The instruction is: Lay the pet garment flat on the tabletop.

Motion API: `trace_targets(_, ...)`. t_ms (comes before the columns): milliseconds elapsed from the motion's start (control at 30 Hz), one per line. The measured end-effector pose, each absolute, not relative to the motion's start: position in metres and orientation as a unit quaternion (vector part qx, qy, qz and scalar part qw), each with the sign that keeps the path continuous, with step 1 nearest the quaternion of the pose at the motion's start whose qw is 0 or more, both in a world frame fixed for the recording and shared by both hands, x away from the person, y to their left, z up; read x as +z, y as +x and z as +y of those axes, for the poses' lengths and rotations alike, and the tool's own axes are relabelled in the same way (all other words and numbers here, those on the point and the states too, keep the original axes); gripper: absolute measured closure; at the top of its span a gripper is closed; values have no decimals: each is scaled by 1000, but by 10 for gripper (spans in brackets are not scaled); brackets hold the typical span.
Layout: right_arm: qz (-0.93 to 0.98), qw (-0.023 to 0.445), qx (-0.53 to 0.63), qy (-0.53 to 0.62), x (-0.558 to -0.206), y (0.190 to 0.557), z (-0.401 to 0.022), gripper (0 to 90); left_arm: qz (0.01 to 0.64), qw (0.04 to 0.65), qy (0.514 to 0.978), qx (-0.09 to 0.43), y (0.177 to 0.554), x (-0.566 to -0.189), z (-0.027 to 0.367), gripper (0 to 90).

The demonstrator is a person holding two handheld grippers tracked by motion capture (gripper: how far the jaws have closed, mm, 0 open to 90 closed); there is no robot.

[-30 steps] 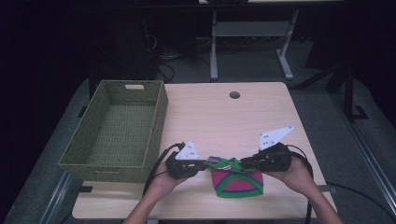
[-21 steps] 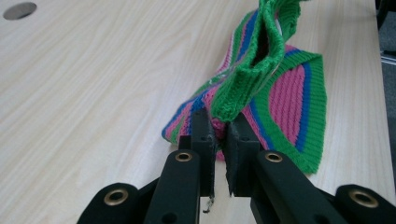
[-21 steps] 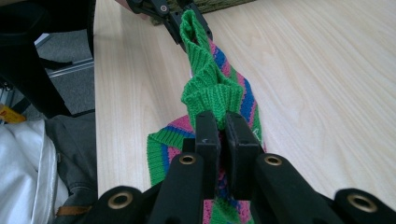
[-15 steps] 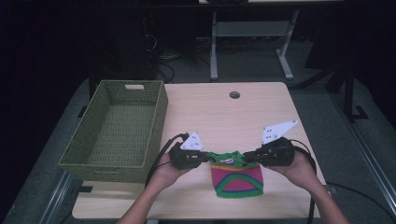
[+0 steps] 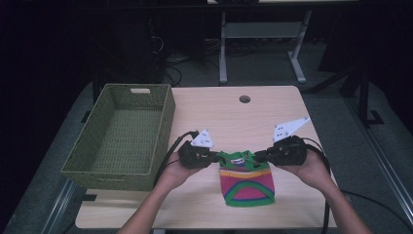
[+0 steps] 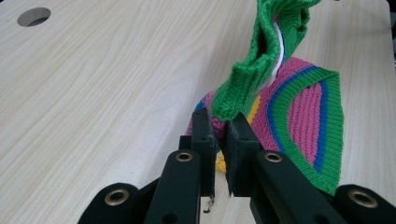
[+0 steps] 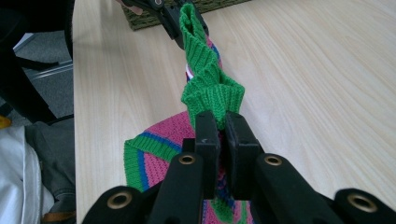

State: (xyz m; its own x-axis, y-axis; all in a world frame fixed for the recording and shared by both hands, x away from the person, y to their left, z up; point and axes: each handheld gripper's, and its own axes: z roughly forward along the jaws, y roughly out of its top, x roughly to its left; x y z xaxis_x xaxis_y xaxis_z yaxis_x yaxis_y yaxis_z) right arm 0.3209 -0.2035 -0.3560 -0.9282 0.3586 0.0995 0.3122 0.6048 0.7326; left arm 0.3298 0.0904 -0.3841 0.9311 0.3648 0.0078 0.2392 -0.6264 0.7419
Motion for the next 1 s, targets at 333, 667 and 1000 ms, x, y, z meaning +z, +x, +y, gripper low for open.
trace_targets(333, 892, 32, 405, 201, -355, 334, -208, 844, 171, 385, 904, 73, 345, -379, 83, 835)
trace_targets(667, 890, 31, 405, 208, -351, 347, -210, 843, 177, 380, 905, 76, 359, -375, 82, 836)
trace_targets(1000, 891, 34, 401, 212, -350, 358, -208, 842, 186, 374, 905, 78, 370, -372, 82, 835)
